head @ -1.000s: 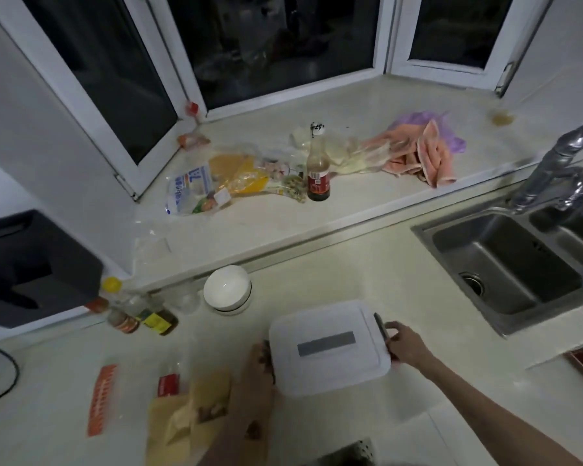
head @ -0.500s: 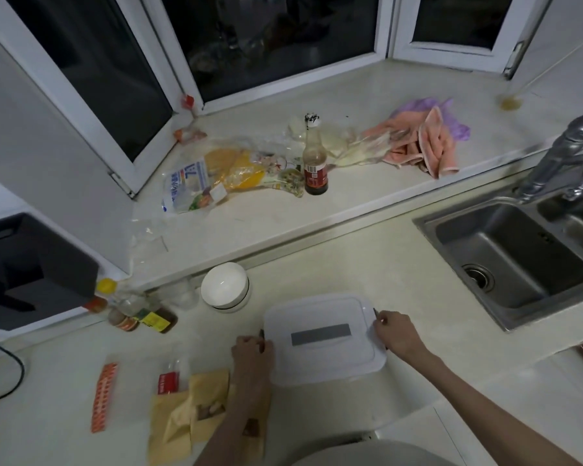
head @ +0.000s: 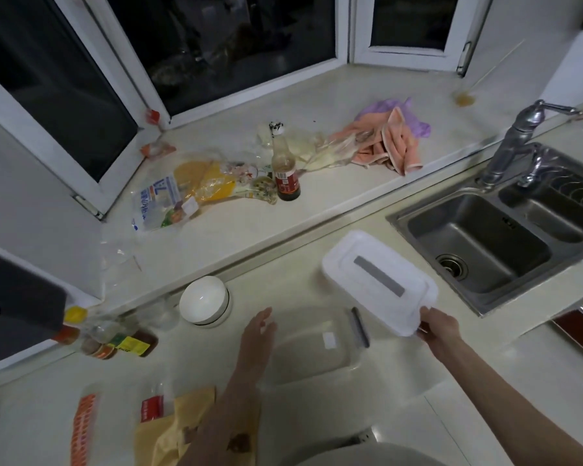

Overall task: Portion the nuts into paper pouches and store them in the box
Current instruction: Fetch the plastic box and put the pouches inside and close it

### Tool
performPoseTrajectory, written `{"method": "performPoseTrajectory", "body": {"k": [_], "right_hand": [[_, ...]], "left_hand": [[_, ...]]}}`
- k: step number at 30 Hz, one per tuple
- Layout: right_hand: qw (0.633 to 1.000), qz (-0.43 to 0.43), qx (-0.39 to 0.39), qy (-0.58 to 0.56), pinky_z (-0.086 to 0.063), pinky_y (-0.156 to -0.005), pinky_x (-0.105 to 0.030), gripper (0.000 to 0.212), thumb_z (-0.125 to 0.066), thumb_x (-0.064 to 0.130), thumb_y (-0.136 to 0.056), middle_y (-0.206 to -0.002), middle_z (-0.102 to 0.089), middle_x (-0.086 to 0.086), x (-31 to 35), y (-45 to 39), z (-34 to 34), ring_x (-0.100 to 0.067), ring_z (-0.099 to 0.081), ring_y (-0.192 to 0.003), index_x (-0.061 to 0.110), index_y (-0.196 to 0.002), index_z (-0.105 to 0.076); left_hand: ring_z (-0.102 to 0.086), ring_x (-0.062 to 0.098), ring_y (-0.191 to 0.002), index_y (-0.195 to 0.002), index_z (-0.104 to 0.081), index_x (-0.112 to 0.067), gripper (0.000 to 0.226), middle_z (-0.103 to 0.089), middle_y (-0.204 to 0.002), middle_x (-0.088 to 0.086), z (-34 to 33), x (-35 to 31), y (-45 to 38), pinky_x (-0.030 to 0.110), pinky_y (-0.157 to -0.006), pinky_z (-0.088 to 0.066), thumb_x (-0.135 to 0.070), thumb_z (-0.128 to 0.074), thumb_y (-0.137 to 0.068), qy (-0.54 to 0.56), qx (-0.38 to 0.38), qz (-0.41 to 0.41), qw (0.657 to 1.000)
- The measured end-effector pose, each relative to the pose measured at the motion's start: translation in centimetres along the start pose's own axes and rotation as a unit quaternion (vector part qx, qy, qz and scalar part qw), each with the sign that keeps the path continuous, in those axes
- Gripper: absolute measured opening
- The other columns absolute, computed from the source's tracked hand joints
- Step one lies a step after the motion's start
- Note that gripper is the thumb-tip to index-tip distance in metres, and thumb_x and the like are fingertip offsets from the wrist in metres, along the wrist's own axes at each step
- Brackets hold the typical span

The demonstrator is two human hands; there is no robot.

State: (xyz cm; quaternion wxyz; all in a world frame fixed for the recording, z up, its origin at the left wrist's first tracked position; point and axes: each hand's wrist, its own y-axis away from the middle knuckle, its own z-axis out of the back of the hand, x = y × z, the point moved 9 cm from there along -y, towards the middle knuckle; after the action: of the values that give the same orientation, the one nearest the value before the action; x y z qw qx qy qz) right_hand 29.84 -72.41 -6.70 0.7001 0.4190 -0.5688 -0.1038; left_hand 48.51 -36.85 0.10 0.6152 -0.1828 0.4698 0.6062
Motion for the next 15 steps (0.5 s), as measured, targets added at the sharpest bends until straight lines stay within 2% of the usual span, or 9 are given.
{"method": "performPoseTrajectory", "body": {"k": [2, 4, 5, 7, 9, 11, 12, 13, 15], "right_hand": [[0.993, -0.048, -0.070, -0.082, -0.054, -0.077, -0.042, 0.001, -0.053, -0.004, -0.090, -0.091, -0.057, -0.017, -2.1, -1.0, 2.7, -0.029, -0.057, -0.080, -0.005, -0.089, -0.053], [0.986, -0.081, -0.096, -0.107, -0.049, -0.089, -0.039, 0.018, -0.049, -0.008, -0.089, -0.099, -0.051, -0.017, -4.6, -1.9, 4.8, -0.029, -0.055, -0.082, 0.000, -0.073, -0.046], [0.989, -0.075, -0.083, -0.094, -0.046, -0.090, -0.036, 0.025, -0.047, -0.010, -0.089, -0.102, -0.047, -0.017, -5.4, -2.2, 5.3, -0.026, -0.053, -0.075, 0.005, -0.069, -0.043], [0.984, -0.134, -0.034, -0.111, -0.046, -0.079, -0.032, 0.033, -0.047, -0.007, -0.091, -0.101, -0.046, -0.017, -7.7, -3.0, 5.0, -0.021, -0.053, -0.066, 0.013, -0.065, -0.041], [0.983, -0.158, -0.027, -0.091, -0.047, -0.069, -0.021, 0.030, -0.052, -0.003, -0.090, -0.092, -0.051, -0.019, -8.6, -3.5, 5.2, -0.003, -0.058, -0.068, 0.012, -0.065, -0.047], [0.986, -0.115, -0.060, -0.107, -0.050, -0.069, -0.021, 0.016, -0.050, -0.010, -0.088, -0.083, -0.049, -0.022, -8.2, -2.6, 5.3, -0.010, -0.056, -0.060, -0.004, -0.074, -0.051], [0.987, -0.106, -0.088, -0.088, -0.052, -0.074, -0.026, 0.015, -0.047, -0.014, -0.087, -0.082, -0.048, -0.022, -8.4, -2.4, 5.5, -0.012, -0.053, -0.062, -0.006, -0.075, -0.048], [0.985, -0.111, -0.105, -0.075, -0.056, -0.070, -0.033, 0.018, -0.046, -0.016, -0.086, -0.082, -0.048, -0.020, -8.6, -2.3, 5.8, -0.021, -0.050, -0.064, -0.004, -0.073, -0.045], [0.989, -0.121, -0.086, -0.013, -0.056, -0.056, -0.033, 0.015, -0.045, -0.011, -0.087, -0.079, -0.047, -0.014, -8.1, -1.8, 5.0, -0.023, -0.047, -0.062, -0.001, -0.075, -0.045]], "left_hand": [[-0.053, 0.026, -0.122, -0.136, -0.054, -0.014, 0.041, -0.053, -0.137, 0.011, -0.3, 0.9, 0.4, 0.044, -0.099, -0.046, -0.011, -0.054, -0.095, -0.036, 0.006, 0.009, 0.999], [-0.052, 0.031, -0.124, -0.136, -0.053, -0.014, 0.041, -0.050, -0.140, 0.011, -0.5, 1.5, 0.6, 0.048, -0.099, -0.046, -0.010, -0.052, -0.095, -0.063, 0.012, 0.010, 0.998], [-0.053, 0.034, -0.122, -0.136, -0.053, -0.013, 0.041, -0.049, -0.140, 0.012, -0.5, 2.0, 0.7, 0.050, -0.100, -0.045, -0.010, -0.052, -0.095, -0.065, 0.013, 0.016, 0.998], [-0.054, 0.038, -0.120, -0.137, -0.052, -0.013, 0.042, -0.048, -0.141, 0.014, -0.3, 2.7, 1.1, 0.053, -0.100, -0.045, -0.009, -0.051, -0.095, -0.065, 0.009, 0.032, 0.997], [-0.050, 0.033, -0.124, -0.137, -0.052, -0.012, 0.042, -0.047, -0.142, 0.015, -0.1, 2.9, 1.4, 0.050, -0.102, -0.043, -0.007, -0.051, -0.095, -0.067, 0.005, 0.033, 0.997], [-0.043, 0.028, -0.132, -0.137, -0.051, -0.011, 0.043, -0.046, -0.143, 0.014, 0.0, 2.9, 1.6, 0.043, -0.108, -0.037, -0.004, -0.050, -0.094, -0.075, 0.007, 0.026, 0.997], [-0.039, 0.027, -0.135, -0.137, -0.051, -0.011, 0.043, -0.045, -0.144, 0.013, 0.0, 2.9, 1.7, 0.041, -0.110, -0.034, -0.003, -0.050, -0.094, -0.081, 0.009, 0.025, 0.996], [-0.037, 0.027, -0.137, -0.137, -0.051, -0.010, 0.044, -0.044, -0.145, 0.012, 0.0, 3.0, 1.9, 0.040, -0.112, -0.031, -0.002, -0.049, -0.094, -0.090, 0.011, 0.025, 0.996], [-0.034, 0.028, -0.139, -0.136, -0.051, -0.009, 0.044, -0.045, -0.146, 0.011, 0.0, 3.0, 2.2, 0.037, -0.113, -0.028, 0.000, -0.049, -0.093, -0.106, 0.010, 0.017, 0.994]]}}
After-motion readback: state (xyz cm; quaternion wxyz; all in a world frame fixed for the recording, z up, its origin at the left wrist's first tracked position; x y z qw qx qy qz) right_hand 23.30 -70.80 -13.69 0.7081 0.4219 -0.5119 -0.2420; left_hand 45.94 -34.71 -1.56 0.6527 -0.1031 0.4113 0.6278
